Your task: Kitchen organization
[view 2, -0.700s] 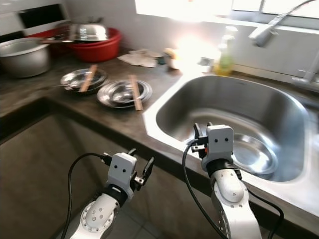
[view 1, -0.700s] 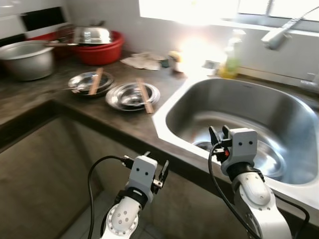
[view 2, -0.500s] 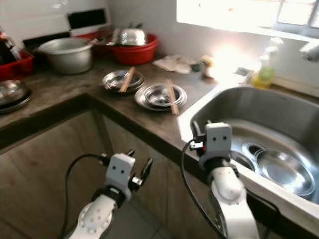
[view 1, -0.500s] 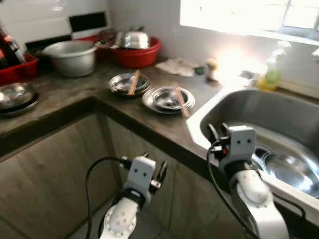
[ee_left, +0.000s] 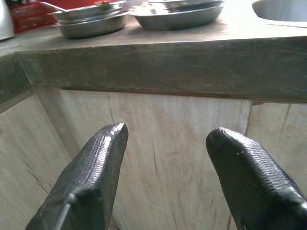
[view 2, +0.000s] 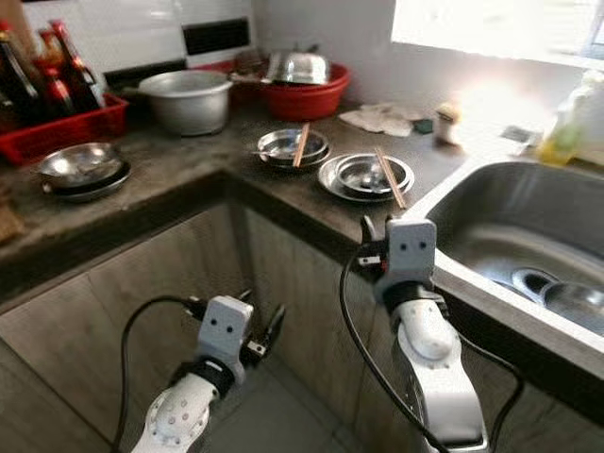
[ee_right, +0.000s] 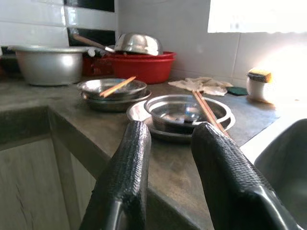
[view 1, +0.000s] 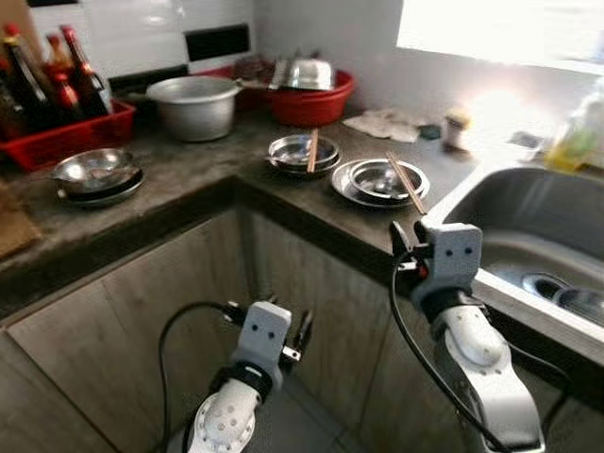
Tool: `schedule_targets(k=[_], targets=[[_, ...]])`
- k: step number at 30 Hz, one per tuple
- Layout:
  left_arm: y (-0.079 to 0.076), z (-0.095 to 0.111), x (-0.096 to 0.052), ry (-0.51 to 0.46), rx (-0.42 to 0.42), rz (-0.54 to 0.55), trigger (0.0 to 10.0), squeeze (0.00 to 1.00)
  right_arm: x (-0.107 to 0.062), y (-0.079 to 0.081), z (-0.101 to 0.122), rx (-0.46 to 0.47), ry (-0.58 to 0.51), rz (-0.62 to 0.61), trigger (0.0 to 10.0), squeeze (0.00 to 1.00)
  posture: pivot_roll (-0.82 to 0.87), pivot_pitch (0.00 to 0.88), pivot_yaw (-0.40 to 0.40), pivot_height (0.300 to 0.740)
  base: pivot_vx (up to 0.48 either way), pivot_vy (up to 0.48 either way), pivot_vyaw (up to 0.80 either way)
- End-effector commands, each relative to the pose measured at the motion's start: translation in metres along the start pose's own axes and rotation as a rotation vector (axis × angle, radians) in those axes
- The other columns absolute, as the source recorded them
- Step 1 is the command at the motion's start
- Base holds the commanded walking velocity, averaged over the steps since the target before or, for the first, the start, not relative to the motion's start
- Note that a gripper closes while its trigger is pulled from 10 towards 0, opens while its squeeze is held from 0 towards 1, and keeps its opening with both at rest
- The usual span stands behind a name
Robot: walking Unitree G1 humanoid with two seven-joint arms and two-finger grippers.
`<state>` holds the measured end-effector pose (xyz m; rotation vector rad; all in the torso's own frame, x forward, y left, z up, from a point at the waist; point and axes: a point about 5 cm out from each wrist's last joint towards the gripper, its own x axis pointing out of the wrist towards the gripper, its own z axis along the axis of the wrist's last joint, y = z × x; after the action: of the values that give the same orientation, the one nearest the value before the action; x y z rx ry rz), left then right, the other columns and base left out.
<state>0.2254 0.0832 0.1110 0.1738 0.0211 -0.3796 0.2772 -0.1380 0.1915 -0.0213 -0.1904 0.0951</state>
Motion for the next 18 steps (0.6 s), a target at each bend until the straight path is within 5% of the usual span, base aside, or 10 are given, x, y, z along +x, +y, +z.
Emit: schedule_targets(k=[1, 10, 18], targets=[[-0.0029, 0.0042, -0.0001, -0.012, 0.002, -0.008, 10.0, 0.0, 0.0018, -0.0054, 0.0002, -0.003, 0.003, -0.018, 10.0, 0.0, 0.1, 0.026, -0.013, 0.74, 0.0, 0.0, 0.0], [-0.0029, 0.0032, -0.0015, -0.003, -0.009, 0.001, 10.0, 0.0, 0.0051, -0.0066, 0.0023, -0.002, -0.002, -0.016, 10.0, 0.0, 0.1, 0.036, -0.018, 0.74, 0.332, -0.221, 0.0], [-0.0026, 0.0035, -0.0013, 0.0, -0.02, 0.017, 10.0, 0.0, 0.0116, -0.011, 0.0087, -0.012, -0.024, -0.017, 10.0, 0.0, 0.1, 0.04, -0.025, 0.74, 0.0, 0.0, 0.0]])
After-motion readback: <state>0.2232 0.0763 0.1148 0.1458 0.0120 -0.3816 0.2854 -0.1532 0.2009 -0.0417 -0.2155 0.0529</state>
